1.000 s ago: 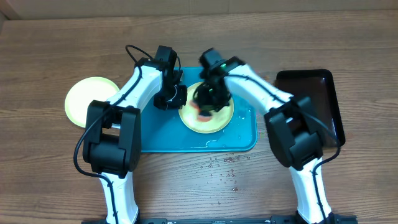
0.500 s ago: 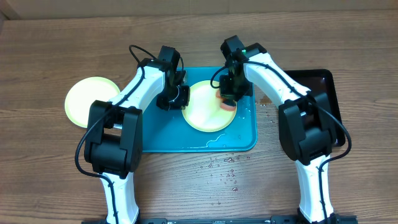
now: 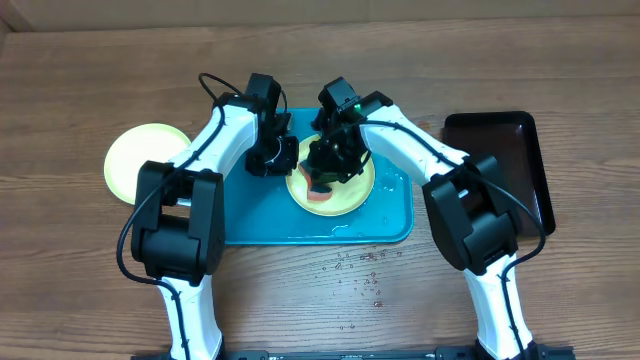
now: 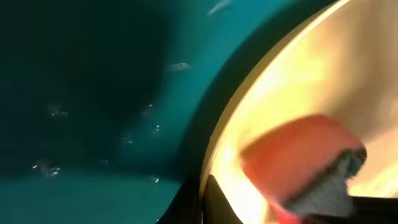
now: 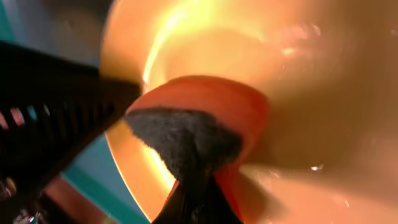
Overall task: Clean dirty plates on tray and stack at the side
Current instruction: 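Scrub the second yellow plate with the sponge in the right gripper, then lift second yellow plate with left gripper and stack it on the pile, then lower sponge into dark tray with right gripper and release it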
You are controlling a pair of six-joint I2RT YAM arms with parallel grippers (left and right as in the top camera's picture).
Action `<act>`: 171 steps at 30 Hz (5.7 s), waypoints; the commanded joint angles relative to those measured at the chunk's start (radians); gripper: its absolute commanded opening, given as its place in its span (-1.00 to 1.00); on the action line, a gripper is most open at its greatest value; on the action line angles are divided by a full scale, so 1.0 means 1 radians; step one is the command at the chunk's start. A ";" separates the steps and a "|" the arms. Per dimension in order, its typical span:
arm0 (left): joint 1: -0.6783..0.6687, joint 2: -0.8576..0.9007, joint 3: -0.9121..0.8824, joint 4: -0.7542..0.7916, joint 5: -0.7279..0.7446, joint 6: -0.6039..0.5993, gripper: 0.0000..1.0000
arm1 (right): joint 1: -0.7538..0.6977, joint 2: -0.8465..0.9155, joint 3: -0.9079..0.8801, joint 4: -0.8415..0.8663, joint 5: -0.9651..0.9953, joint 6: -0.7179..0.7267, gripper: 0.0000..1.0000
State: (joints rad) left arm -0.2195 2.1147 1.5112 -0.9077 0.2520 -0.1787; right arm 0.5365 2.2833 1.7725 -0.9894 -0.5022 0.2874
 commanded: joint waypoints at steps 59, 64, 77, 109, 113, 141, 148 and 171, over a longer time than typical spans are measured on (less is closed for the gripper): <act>-0.527 -0.350 0.143 -0.449 -1.733 -0.423 -0.92 | -0.409 -0.453 -0.010 -0.094 0.135 -0.079 -0.93; -0.517 -0.350 0.143 -0.451 -1.567 -0.432 -0.91 | -0.409 -0.453 -0.010 -0.095 0.135 -0.079 -0.92; -0.110 -0.350 0.143 -0.386 -0.774 -0.284 -0.91 | -0.409 -0.453 -0.010 -0.106 0.135 -0.079 -0.92; 0.782 -0.153 -0.004 -0.048 -0.207 -0.105 -0.92 | -0.409 -0.453 -0.010 -0.110 0.135 -0.080 -0.93; 0.782 -0.106 -0.004 -0.054 -0.217 -0.097 -0.88 | -0.409 -0.453 -0.010 -0.117 0.135 -0.080 -0.92; 0.357 -0.403 0.031 -0.087 -0.099 0.090 0.08 | -0.588 -0.452 0.000 -0.356 0.541 -0.079 -0.92; 0.225 -0.402 0.031 -0.013 -0.106 0.124 0.24 | -0.660 -0.452 -0.179 -0.229 0.579 -0.303 -0.92; 0.173 -0.402 0.031 0.022 -0.106 0.131 1.00 | -0.660 -0.458 -0.516 0.131 0.526 -0.491 0.51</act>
State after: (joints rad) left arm -0.0410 1.7111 1.5303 -0.8894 0.1459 -0.0666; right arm -0.1291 1.8347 1.1866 -0.8307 0.0296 -0.2066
